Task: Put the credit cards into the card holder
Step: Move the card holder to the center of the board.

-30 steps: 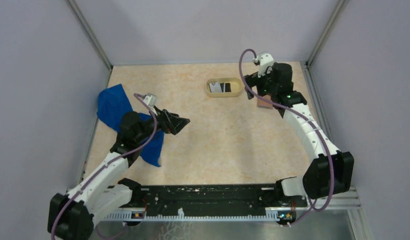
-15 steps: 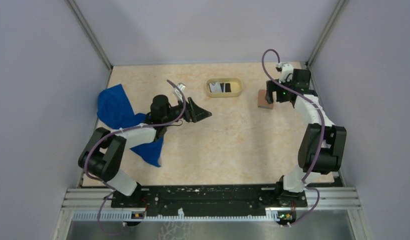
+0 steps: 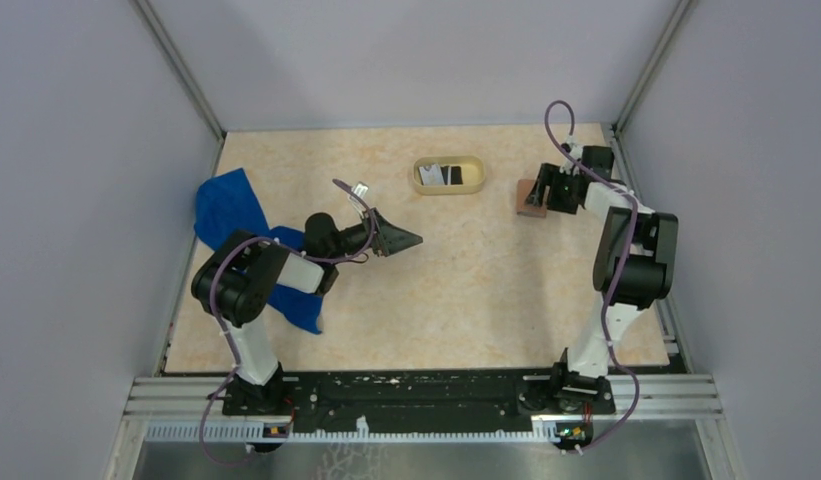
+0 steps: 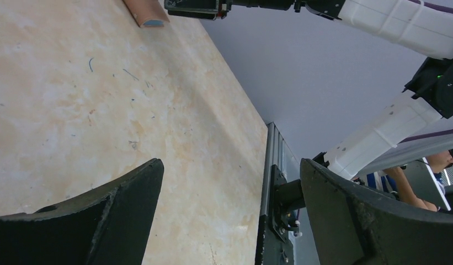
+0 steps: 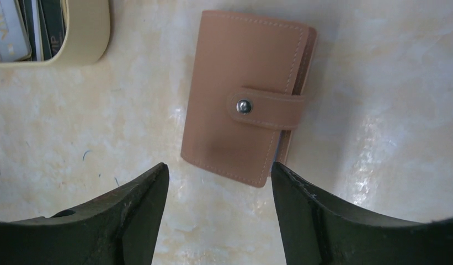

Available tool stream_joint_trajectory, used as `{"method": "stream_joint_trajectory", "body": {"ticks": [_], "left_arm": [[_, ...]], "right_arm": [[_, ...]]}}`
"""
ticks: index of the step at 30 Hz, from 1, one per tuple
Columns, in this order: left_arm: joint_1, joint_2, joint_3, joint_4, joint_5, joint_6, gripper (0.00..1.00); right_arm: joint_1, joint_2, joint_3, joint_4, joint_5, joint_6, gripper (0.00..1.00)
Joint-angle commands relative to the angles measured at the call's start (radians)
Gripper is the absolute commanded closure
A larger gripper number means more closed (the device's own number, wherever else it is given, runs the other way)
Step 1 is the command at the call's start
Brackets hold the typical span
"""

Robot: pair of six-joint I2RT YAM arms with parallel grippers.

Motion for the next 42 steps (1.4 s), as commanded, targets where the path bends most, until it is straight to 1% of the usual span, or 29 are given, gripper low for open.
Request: {"method": "stream_joint_trajectory", "body": {"ticks": [1,4,6,8,9,13,16,18,19,22,24,26,29,32,34,35,36,38,40,42], "left_arm": [[0.002,-0.037,0.007,0.014,-0.025,0.027,0.01],[-0.004,-0.059,0.015,-0.086,-0.071,0.077,0.01],[-0.016,-0.066,0.023,-0.121,-0.086,0.105,0.01],[-0.023,-0.078,0.022,-0.154,-0.103,0.128,0.01],[-0.023,-0.084,0.019,-0.165,-0.11,0.136,0.01],[-0.022,-0.105,-0.002,-0.159,-0.135,0.154,0.01],[-0.019,-0.115,-0.008,-0.169,-0.152,0.172,0.01],[-0.02,-0.111,-0.001,-0.175,-0.142,0.178,0.01],[-0.02,-0.108,0.001,-0.169,-0.133,0.178,0.02],[-0.019,-0.112,0.003,-0.18,-0.12,0.174,0.1],[-0.023,-0.129,-0.005,-0.203,-0.102,0.168,0.16],[-0.036,-0.159,-0.036,-0.212,-0.102,0.163,0.21],[-0.082,-0.246,-0.1,-0.275,-0.146,0.195,0.23],[-0.148,-0.348,-0.158,-0.371,-0.229,0.253,0.24],[-0.206,-0.418,-0.182,-0.455,-0.306,0.295,0.24],[-0.236,-0.447,-0.191,-0.49,-0.349,0.312,0.24],[-0.263,-0.472,-0.206,-0.514,-0.381,0.322,0.24],[-0.292,-0.505,-0.248,-0.509,-0.422,0.307,0.28],[-0.3,-0.517,-0.316,-0.455,-0.448,0.277,0.32],[-0.307,-0.507,-0.379,-0.371,-0.465,0.247,0.37]], "right_arm": [[-0.01,0.036,0.067,0.054,0.056,0.061,0.34],[-0.011,0.062,0.074,0.048,0.044,0.064,0.42],[-0.011,0.081,0.084,0.037,0.025,0.067,0.45],[-0.011,0.094,0.088,0.031,0.017,0.071,0.46],[-0.011,0.098,0.087,0.032,0.014,0.074,0.49],[-0.018,0.111,0.078,0.03,-0.026,0.093,0.76],[-0.033,0.098,0.057,0.039,-0.051,0.094,0.87],[-0.047,0.082,0.037,0.044,-0.089,0.093,0.98],[-0.052,0.073,0.029,0.039,-0.112,0.088,1.0],[-0.054,0.028,-0.011,-0.001,-0.203,0.041,1.0],[-0.044,-0.012,-0.019,-0.084,-0.287,-0.038,1.0],[-0.024,-0.062,-0.042,-0.182,-0.333,-0.179,1.0],[0.028,-0.145,-0.098,-0.345,-0.344,-0.417,1.0],[0.118,-0.168,-0.113,-0.592,-0.332,-0.702,1.0],[0.17,-0.174,-0.138,-0.671,-0.322,-0.826,1.0],[0.205,-0.18,-0.154,-0.69,-0.318,-0.889,1.0],[0.235,-0.187,-0.175,-0.694,-0.3,-0.915,1.0],[0.295,-0.204,-0.207,-0.674,-0.266,-0.937,1.0],[0.357,-0.222,-0.23,-0.661,-0.243,-0.963,0.97],[0.425,-0.237,-0.25,-0.666,-0.219,-1.001,0.92]]}}
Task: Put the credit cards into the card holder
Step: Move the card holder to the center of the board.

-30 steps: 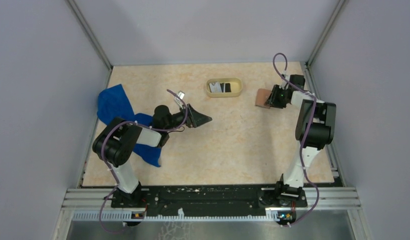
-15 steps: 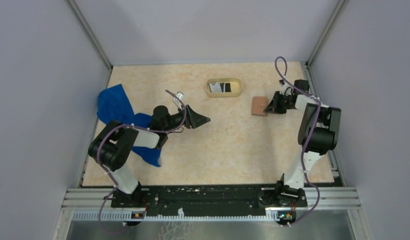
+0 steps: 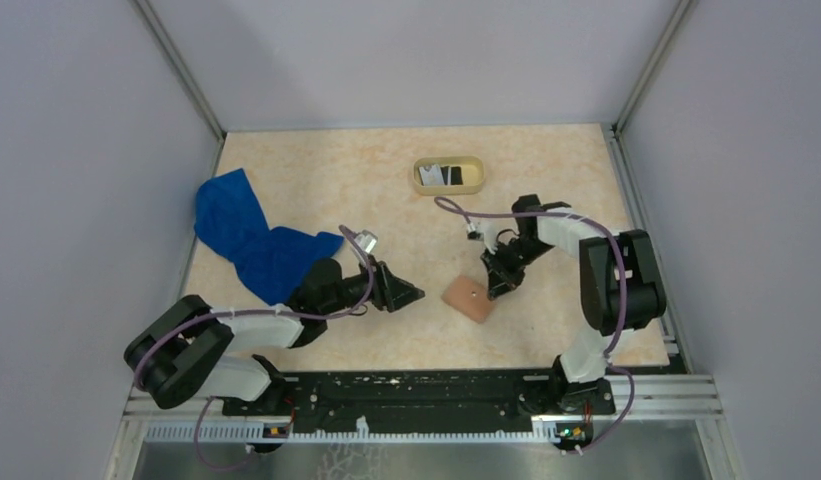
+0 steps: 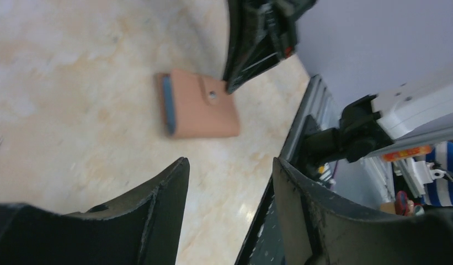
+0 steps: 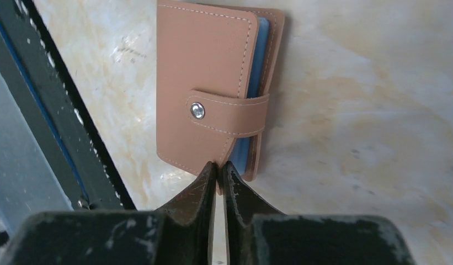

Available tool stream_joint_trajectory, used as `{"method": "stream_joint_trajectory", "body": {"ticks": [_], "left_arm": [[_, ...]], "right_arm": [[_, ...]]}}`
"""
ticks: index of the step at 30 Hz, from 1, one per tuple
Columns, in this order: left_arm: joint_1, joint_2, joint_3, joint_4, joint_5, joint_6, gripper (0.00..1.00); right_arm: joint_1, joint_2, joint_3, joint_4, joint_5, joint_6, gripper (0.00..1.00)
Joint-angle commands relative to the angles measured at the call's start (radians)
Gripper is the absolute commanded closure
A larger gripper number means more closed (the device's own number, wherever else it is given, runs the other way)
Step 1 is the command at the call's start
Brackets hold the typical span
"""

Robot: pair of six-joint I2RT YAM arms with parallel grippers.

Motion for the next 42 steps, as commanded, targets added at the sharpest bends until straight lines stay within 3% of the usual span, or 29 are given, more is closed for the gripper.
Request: {"method": "stream_joint_trajectory", "body": {"ticks": [1,5,9,11,12,14,15,17,20,22,26,42], "left_arm": [[-0.018,0.017,-0.133,0.119,-0.107,-0.024,0.38],[-0.072,0.082,-0.153,0.211,-0.119,-0.015,0.39],[-0.089,0.148,-0.147,0.305,-0.101,0.023,0.39],[-0.09,0.167,-0.143,0.325,-0.105,0.024,0.4],[-0.089,0.174,-0.134,0.311,-0.11,0.02,0.4],[-0.091,0.184,-0.1,0.241,-0.127,0.007,0.41],[-0.091,0.192,-0.065,0.196,-0.135,0.001,0.43],[-0.091,0.215,-0.011,0.107,-0.158,-0.008,0.49],[-0.091,0.247,0.035,0.058,-0.143,-0.027,0.5],[-0.095,0.27,0.045,0.062,-0.138,-0.041,0.51],[-0.1,0.314,0.08,0.006,-0.128,-0.064,0.51],[-0.129,0.403,0.204,-0.16,-0.121,-0.041,0.57]], "right_arm": [[0.126,-0.089,-0.038,-0.047,0.062,-0.176,0.9],[0.183,-0.177,-0.056,-0.019,0.08,-0.175,0.8],[0.183,-0.376,-0.094,0.016,0.079,-0.26,0.61],[0.183,-0.502,-0.159,0.077,0.05,-0.375,0.5],[0.184,-0.56,-0.199,0.085,0.007,-0.493,0.39],[0.187,-0.651,-0.285,0.069,-0.071,-0.823,0.33],[0.201,-0.648,-0.292,0.062,-0.095,-0.905,0.33],[0.234,-0.569,-0.241,0.042,-0.138,-0.905,0.37],[0.255,-0.433,-0.188,-0.028,-0.17,-1.075,0.5],[0.288,-0.412,-0.217,0.057,-0.169,-1.004,0.55],[0.43,-0.427,-0.318,0.253,0.017,-0.87,0.56],[0.462,-0.383,-0.321,0.289,0.188,-0.769,0.66]]}}
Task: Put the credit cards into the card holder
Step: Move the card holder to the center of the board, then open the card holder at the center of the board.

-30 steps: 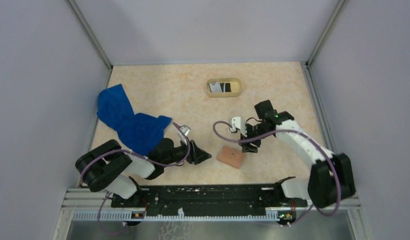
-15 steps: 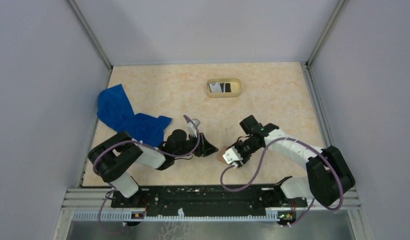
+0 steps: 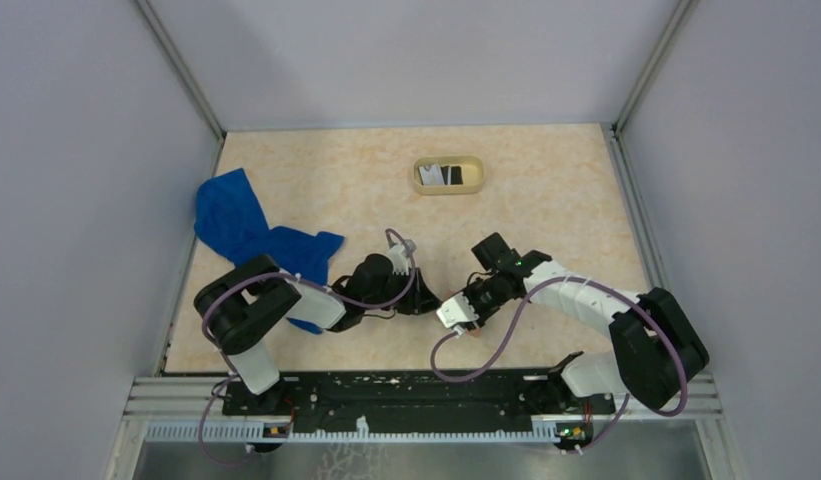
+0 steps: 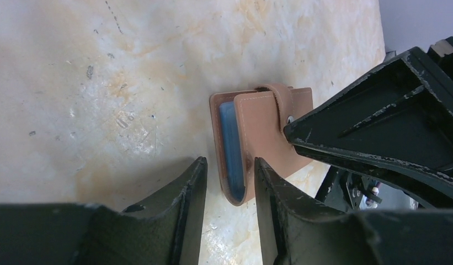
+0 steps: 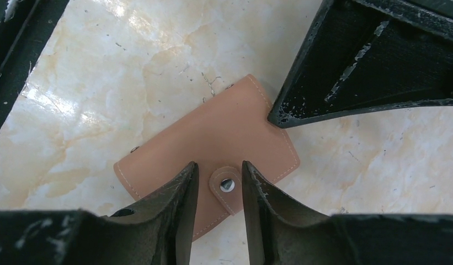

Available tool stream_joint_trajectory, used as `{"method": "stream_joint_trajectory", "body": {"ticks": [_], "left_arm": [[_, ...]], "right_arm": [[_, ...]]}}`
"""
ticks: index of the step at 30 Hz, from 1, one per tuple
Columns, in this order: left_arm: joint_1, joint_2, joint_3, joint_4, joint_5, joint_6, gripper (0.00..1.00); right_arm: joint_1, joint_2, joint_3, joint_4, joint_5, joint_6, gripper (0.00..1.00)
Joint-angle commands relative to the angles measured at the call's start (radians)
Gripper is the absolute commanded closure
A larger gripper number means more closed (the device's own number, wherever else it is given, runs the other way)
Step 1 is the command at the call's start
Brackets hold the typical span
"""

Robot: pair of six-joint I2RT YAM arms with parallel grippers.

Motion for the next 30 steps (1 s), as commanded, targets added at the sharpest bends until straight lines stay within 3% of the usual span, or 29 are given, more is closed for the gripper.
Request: {"method": "stream_joint_trajectory", "body": {"ticks": [1,9,20,30], "left_arm": [[-0.009,0.021,0.036,-0.045,0.011,0.01,0.59],[-0.013,0.039,0.069,-0.102,0.002,0.018,0.63],[-0.014,0.053,0.085,-0.121,0.008,0.023,0.66],[-0.015,0.06,0.088,-0.124,0.016,0.024,0.69]], "right_arm": [[0.009,0.011,0.001,0.017,0.066,0.018,0.66],[0.009,0.063,0.025,-0.023,0.132,0.025,0.7],[-0.007,0.006,0.034,-0.029,0.151,0.041,0.64],[-0.029,0.059,0.036,-0.016,0.183,0.077,0.69]]}}
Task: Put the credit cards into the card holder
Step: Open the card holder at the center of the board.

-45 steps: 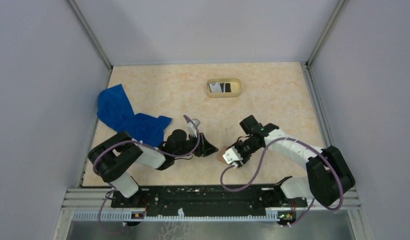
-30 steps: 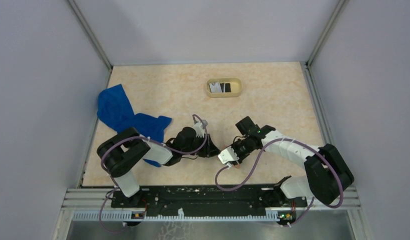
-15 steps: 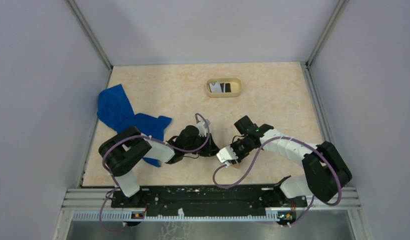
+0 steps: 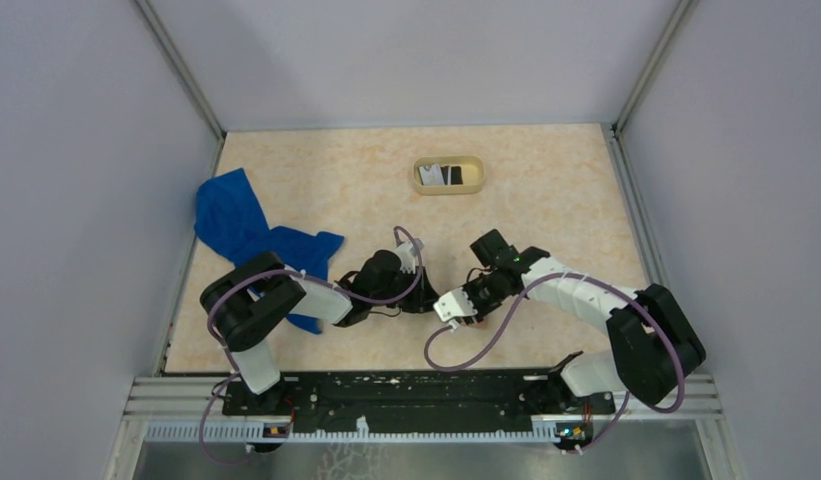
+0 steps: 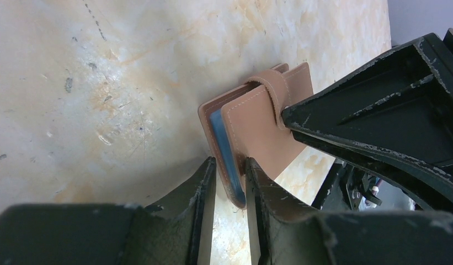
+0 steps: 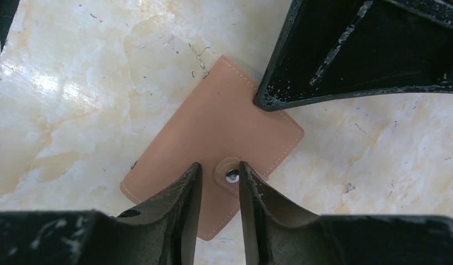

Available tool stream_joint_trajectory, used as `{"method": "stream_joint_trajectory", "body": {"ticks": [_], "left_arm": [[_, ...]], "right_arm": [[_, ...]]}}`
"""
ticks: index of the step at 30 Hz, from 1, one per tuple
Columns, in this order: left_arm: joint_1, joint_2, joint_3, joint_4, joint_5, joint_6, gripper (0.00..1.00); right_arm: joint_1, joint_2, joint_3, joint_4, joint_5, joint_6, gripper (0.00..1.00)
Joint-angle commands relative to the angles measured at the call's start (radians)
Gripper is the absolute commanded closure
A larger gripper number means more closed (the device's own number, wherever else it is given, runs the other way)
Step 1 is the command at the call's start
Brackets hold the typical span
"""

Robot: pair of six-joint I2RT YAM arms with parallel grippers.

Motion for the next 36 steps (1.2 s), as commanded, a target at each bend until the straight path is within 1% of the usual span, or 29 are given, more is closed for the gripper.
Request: {"method": "stream_joint_trajectory", "body": {"ticks": [1,11,16,19,29,34,36], "left_arm": [[-0.005,0.022,0.011,-0.03,0.003,0.021,0.69],[-0.005,0.019,0.005,-0.021,0.01,0.024,0.72],[-0.005,0.018,0.001,-0.016,0.01,0.024,0.72],[-0.005,0.016,-0.001,-0.016,0.009,0.024,0.73],[-0.005,0.018,0.0,-0.016,0.005,0.022,0.74],[-0.005,0.018,-0.002,-0.014,0.005,0.022,0.74],[-0.005,0.004,-0.019,0.015,0.01,0.022,0.74]], "right_arm": [[-0.015,0.049,0.011,-0.001,0.088,0.038,0.7],[-0.016,0.125,0.031,-0.005,0.132,0.085,0.83],[-0.025,0.125,0.048,-0.023,0.126,0.094,0.95],[-0.037,0.118,0.057,-0.036,0.112,0.101,1.0],[-0.091,0.045,0.081,-0.038,0.009,0.162,1.0],[-0.093,0.042,0.083,-0.032,-0.006,0.188,1.0],[-0.093,0.044,0.087,-0.042,-0.014,0.189,1.0]]}}
